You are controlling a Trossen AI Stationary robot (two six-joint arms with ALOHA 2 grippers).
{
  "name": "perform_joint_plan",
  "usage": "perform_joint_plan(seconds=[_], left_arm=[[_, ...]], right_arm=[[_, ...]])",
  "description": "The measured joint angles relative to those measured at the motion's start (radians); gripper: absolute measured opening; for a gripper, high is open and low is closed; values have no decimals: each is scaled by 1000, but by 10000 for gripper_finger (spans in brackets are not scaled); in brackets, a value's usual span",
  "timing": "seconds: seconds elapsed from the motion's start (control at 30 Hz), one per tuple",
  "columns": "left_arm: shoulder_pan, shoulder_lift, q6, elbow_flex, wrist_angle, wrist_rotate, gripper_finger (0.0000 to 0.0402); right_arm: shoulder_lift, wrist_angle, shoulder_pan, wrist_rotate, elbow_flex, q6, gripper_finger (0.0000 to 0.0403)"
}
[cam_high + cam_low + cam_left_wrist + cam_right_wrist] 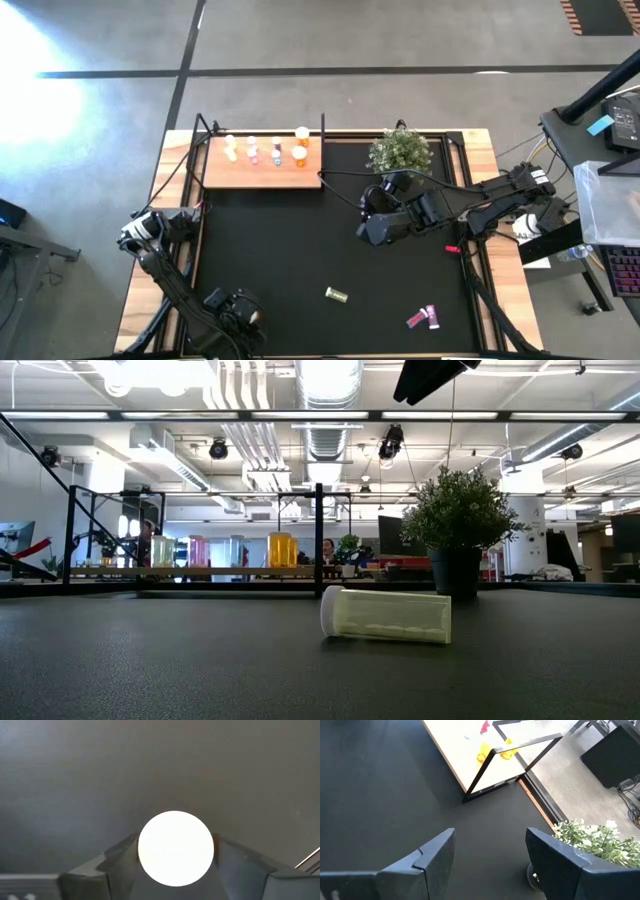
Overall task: Pick and place medicine bottles onto shelf by color
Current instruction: Put the orange medicine bottle on the shelf aligned with the other orange medicine bottles
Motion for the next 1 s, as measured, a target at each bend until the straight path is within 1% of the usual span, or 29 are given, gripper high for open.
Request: perform_joint_plan(seconds=[0.2, 0.37, 0.5, 0.73, 0.87, 1.0], left_arm=[[1, 0, 21, 0, 17, 0, 201], [13, 0, 30, 0, 17, 0, 197], [44, 0, 98, 8, 17, 0, 196], [166, -45, 335, 14, -1, -14, 195], [276, -86, 516, 14, -26, -53, 194], [413, -119, 727, 15, -29, -94, 194]], right_arm=[[0, 0, 0, 0, 0, 0, 235], [0, 0, 0, 0, 0, 0, 235], [0, 0, 0, 0, 0, 0, 235], [0, 0, 0, 0, 0, 0, 235], [0, 0, 0, 0, 0, 0, 235], [0, 0, 0, 0, 0, 0, 235]])
